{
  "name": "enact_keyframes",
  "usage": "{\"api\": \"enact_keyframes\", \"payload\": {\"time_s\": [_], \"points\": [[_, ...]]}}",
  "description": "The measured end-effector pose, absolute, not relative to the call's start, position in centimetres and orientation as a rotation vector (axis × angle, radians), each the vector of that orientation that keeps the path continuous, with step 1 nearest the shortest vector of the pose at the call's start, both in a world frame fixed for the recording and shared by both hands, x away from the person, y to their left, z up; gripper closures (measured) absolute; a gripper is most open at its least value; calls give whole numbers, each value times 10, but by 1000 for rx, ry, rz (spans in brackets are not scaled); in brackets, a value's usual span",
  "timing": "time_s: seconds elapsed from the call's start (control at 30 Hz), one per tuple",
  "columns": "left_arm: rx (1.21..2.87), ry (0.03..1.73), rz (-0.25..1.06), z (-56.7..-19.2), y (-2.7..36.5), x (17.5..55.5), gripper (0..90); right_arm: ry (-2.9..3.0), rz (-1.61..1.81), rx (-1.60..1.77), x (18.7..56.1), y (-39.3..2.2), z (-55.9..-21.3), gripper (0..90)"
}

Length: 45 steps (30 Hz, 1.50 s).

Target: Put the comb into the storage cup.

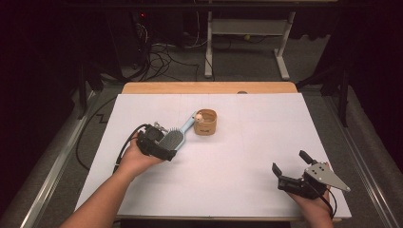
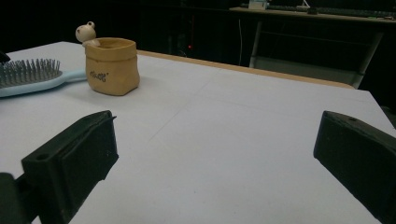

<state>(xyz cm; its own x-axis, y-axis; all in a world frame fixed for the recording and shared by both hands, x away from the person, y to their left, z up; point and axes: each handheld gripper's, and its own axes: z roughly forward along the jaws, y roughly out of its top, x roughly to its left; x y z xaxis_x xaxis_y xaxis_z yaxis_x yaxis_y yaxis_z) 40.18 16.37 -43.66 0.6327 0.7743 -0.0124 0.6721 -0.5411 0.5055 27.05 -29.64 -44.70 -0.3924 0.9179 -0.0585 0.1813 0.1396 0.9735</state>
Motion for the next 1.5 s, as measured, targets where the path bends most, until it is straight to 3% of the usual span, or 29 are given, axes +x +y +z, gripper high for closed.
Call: {"api": "enact_keyframes", "payload": {"time_s": [0.57,1.5], "points": [[2472,1194,286,-449,135,424,36,1704,1307,1071,271,-297,-447,4],[2435,1241,204,-454,140,433,83,1710,1304,1077,271,-296,-448,4]]}}
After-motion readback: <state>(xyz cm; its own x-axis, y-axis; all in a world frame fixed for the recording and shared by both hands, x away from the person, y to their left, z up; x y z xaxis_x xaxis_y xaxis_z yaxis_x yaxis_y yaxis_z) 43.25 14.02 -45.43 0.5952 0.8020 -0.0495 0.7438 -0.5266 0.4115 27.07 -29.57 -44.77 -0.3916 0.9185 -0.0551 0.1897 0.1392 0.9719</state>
